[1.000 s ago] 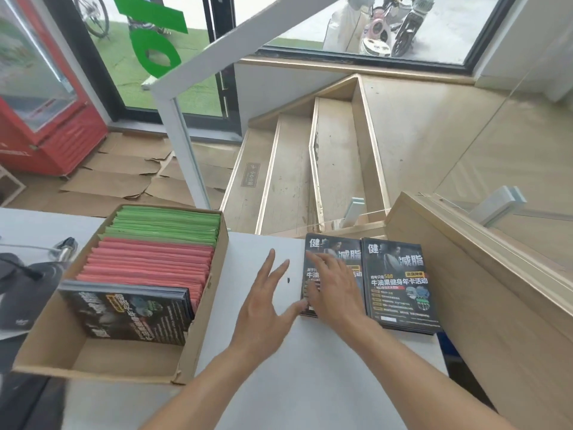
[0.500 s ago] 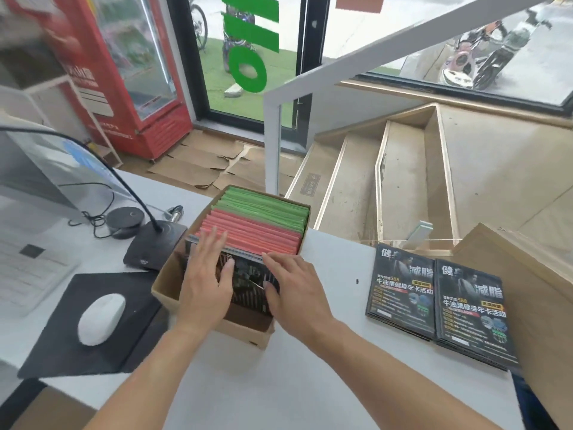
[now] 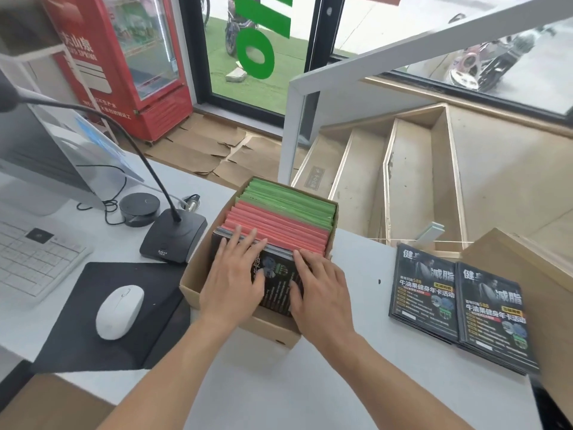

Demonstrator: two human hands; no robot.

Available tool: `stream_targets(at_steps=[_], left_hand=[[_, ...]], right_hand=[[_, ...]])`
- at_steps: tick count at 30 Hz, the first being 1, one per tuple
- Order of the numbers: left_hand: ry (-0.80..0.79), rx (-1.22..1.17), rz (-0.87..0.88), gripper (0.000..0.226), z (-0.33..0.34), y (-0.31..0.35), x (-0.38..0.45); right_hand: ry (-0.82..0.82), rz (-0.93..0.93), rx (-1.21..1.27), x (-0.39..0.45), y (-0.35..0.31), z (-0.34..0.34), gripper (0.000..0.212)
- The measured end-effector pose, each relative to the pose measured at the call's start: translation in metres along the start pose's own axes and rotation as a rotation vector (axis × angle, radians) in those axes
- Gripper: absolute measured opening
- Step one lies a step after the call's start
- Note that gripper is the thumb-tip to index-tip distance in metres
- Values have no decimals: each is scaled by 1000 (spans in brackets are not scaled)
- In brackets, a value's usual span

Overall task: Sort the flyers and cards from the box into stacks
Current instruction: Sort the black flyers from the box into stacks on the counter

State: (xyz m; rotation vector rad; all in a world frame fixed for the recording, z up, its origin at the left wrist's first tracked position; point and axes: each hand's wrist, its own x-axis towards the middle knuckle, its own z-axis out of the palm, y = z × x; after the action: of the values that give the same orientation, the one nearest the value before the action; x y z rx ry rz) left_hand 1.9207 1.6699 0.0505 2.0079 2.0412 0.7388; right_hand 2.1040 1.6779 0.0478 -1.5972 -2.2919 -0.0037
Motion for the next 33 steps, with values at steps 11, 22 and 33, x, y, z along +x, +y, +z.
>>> stream_targets(at_steps=[11,22,33], left_hand=[[48,-34,41,56,3,-2,-3],[71,1,60,53,1,-2,-7],[40,75,68,60,-2,-1,-8]], right_hand=[[149,-44,-129,-10,-2,8,46],[202,-41,-165,-16,-5,8,44],[245,-62,-173,-17,-6,8,35]])
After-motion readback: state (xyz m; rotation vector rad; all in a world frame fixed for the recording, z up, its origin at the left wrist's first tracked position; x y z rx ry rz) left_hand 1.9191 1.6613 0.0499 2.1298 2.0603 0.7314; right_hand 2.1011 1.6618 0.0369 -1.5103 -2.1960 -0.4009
